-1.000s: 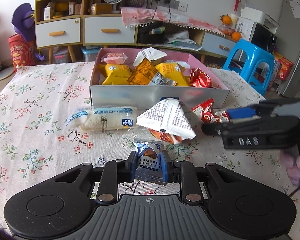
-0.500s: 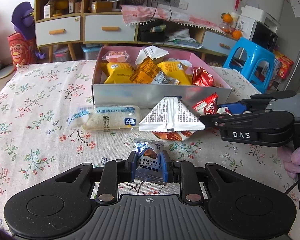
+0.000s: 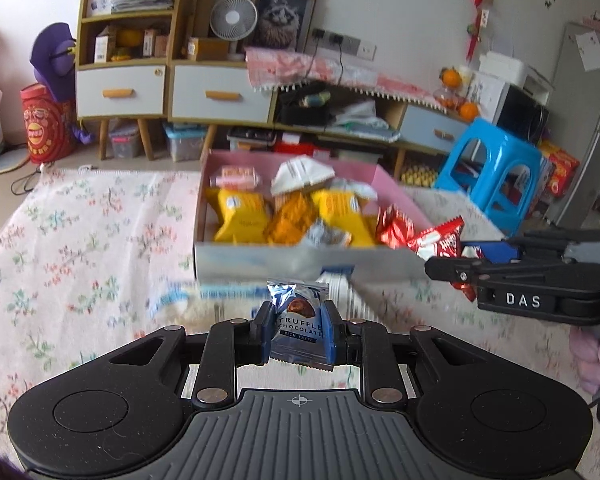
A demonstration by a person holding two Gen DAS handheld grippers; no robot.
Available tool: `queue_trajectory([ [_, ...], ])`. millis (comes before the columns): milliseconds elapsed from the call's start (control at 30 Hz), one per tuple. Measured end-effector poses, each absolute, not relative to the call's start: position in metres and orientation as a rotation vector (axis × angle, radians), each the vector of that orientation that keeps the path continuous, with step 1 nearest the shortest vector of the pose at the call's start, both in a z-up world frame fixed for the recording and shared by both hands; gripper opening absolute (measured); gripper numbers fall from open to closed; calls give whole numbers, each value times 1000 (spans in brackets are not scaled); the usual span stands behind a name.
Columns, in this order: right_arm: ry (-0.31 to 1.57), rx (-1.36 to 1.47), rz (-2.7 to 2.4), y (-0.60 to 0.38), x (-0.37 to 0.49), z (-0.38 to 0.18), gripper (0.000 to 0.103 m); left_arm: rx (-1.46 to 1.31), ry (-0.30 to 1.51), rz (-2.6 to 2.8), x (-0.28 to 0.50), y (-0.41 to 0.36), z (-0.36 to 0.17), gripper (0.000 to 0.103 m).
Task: Organize snacks
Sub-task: 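Carry the chocolate pack and red pack into the box and open both grippers, then withdraw both grippers from the box back over the remaining snacks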
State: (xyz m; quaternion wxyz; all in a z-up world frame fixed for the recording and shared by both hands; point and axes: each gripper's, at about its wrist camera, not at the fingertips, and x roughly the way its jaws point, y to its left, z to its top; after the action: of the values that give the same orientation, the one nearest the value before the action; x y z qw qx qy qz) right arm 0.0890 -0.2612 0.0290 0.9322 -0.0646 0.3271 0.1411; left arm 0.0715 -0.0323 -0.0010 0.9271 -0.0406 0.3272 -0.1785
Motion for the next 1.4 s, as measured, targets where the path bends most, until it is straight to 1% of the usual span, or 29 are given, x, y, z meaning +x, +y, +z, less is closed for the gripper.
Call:
queue_trajectory([
  [300, 628, -84, 248, -264, 113, 44, 29, -67, 595, -325, 108, -39, 16, 21],
  [567, 627, -12, 169, -275, 154, 37, 29, -133, 651, -270, 183, -39, 8, 21],
  [767, 628, 60, 132, -290, 186, 30, 29, -135, 659, -279, 220, -49, 0, 22],
  [1100, 628, 143, 135, -293, 212, 13, 30, -98, 666, -256, 250, -63, -11, 22],
  [1167, 622, 154, 138, -295, 213, 12, 34, -86, 671, -249, 251, -64, -11, 23],
  [1267, 615, 159, 142, -296, 211, 13, 37, -74, 673, -245, 250, -64, -11, 26],
  [1300, 611, 160, 143, -296, 211, 14, 39, -71, 677, -248, 251, -63, -10, 29],
  [1367, 602, 158, 138, -295, 209, 16, 53, -78, 678, -249, 250, -62, -8, 38],
  [1400, 598, 156, 133, -294, 208, 18, 56, -84, 675, -252, 248, -61, -7, 49],
])
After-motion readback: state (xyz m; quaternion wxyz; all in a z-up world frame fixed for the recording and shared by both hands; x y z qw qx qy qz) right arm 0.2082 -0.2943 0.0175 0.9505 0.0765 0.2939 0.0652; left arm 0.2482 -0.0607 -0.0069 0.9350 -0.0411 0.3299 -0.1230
